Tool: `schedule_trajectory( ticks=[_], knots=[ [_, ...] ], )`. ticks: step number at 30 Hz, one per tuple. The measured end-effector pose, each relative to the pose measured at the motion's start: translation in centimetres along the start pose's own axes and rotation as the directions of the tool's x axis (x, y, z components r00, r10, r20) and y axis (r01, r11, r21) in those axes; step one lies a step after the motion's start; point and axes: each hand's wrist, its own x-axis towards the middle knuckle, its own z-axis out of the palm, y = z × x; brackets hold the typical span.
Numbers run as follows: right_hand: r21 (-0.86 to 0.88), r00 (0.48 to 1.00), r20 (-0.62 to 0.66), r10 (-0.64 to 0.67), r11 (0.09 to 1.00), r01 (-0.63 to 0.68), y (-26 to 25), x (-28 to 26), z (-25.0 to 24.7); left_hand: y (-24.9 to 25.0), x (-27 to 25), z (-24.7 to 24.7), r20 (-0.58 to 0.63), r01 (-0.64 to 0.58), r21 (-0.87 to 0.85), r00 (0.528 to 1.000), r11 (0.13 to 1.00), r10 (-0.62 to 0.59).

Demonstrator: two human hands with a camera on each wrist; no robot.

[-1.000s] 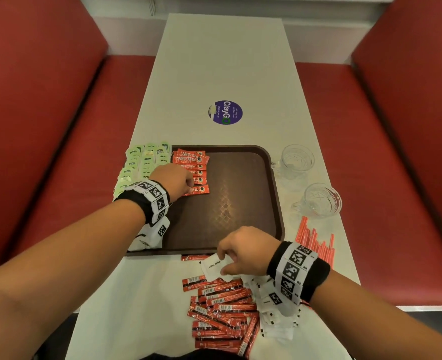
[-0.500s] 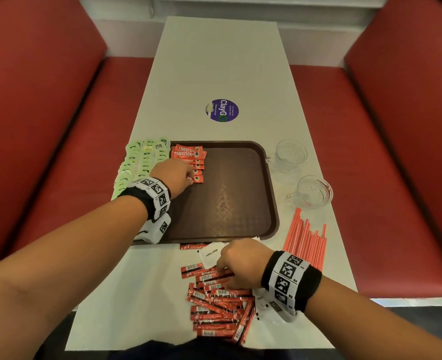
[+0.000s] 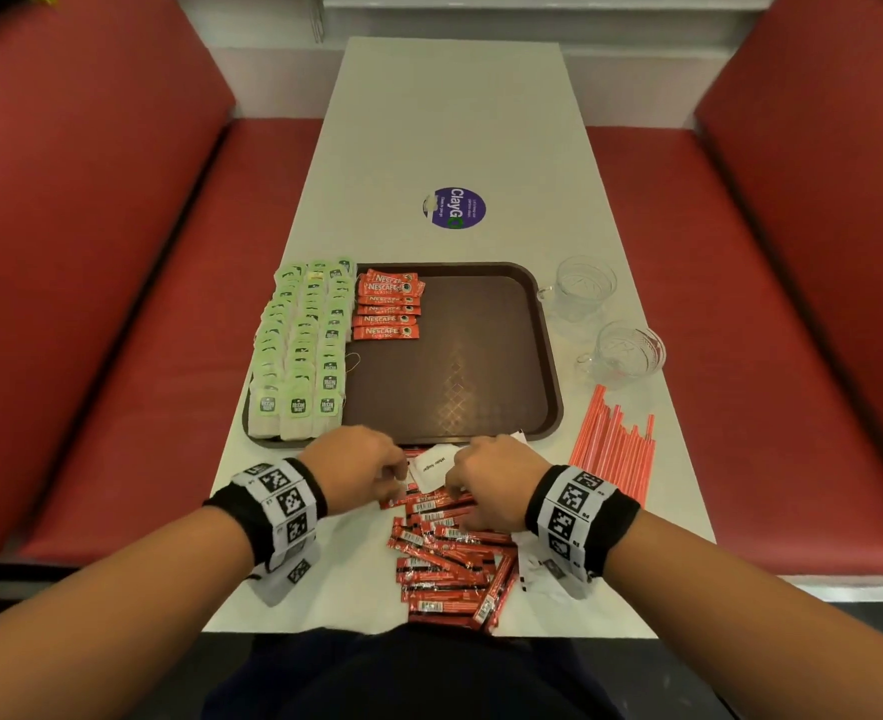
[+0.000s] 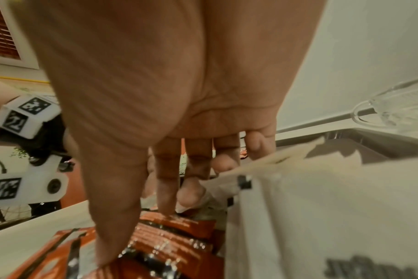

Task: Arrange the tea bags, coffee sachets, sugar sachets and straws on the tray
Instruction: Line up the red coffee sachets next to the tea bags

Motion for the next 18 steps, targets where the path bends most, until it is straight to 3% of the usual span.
schedule_trajectory(
  ticks=[5, 12, 18],
  knots=[
    [-0.054, 0.999, -0.005, 0.038, 0.998, -0.039, -0.3, 0.5, 0.5, 0.3, -0.5, 1.9, 0.043, 0.056, 0.012, 0.997, 0.998, -0.056],
    [-0.046, 0.999, -0.023, 0.043, 0.998, -0.044, -0.5, 0.9, 0.7, 0.6, -0.1, 1.0, 0.087, 0.168, -0.032, 0.982, 0.985, -0.165],
    [0.105, 0.996, -0.074, 0.052, 0.994, -0.044, -0.6, 0.7, 0.6, 0.6, 0.1, 0.1, 0.108, 0.182, 0.143, 0.974, 0.973, -0.198]
  ],
)
